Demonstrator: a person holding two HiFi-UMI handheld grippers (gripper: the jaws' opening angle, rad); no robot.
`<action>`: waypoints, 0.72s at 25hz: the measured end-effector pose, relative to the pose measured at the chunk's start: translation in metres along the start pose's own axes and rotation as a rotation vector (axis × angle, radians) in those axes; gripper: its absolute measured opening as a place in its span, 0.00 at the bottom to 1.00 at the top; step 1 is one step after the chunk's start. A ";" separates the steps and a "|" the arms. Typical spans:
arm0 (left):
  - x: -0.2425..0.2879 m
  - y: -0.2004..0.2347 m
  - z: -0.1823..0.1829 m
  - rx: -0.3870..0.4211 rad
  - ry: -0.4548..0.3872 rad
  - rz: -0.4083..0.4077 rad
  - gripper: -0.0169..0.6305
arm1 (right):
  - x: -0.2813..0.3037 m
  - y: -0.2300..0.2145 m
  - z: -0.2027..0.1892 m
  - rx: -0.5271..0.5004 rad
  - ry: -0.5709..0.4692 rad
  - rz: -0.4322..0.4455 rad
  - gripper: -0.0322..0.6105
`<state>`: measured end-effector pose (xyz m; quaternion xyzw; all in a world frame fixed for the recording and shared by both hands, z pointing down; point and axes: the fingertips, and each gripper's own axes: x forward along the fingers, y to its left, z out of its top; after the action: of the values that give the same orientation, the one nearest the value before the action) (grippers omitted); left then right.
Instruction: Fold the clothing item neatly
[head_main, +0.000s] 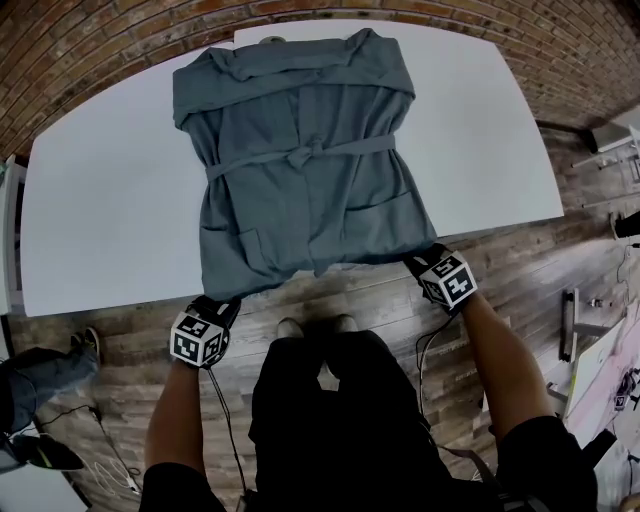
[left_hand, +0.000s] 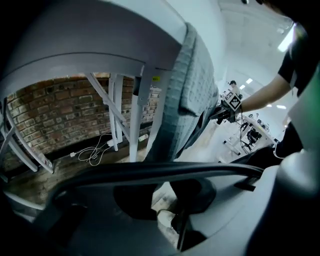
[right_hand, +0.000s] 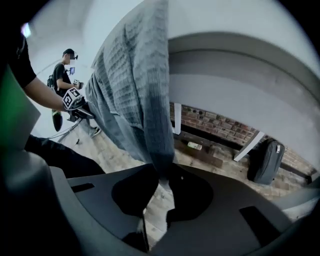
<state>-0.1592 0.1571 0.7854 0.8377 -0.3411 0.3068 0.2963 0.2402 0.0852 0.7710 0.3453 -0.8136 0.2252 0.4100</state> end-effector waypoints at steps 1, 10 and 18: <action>-0.004 -0.002 0.000 -0.001 0.002 0.006 0.09 | -0.003 0.000 0.001 -0.005 -0.005 -0.008 0.11; -0.030 -0.035 0.012 -0.005 0.021 -0.036 0.03 | -0.042 0.035 0.005 -0.016 0.018 0.084 0.06; -0.069 -0.076 0.030 -0.013 0.003 -0.095 0.03 | -0.084 0.066 0.020 -0.011 0.001 0.166 0.06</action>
<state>-0.1324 0.2079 0.6947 0.8506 -0.3025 0.2913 0.3165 0.2161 0.1470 0.6851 0.2742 -0.8404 0.2542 0.3924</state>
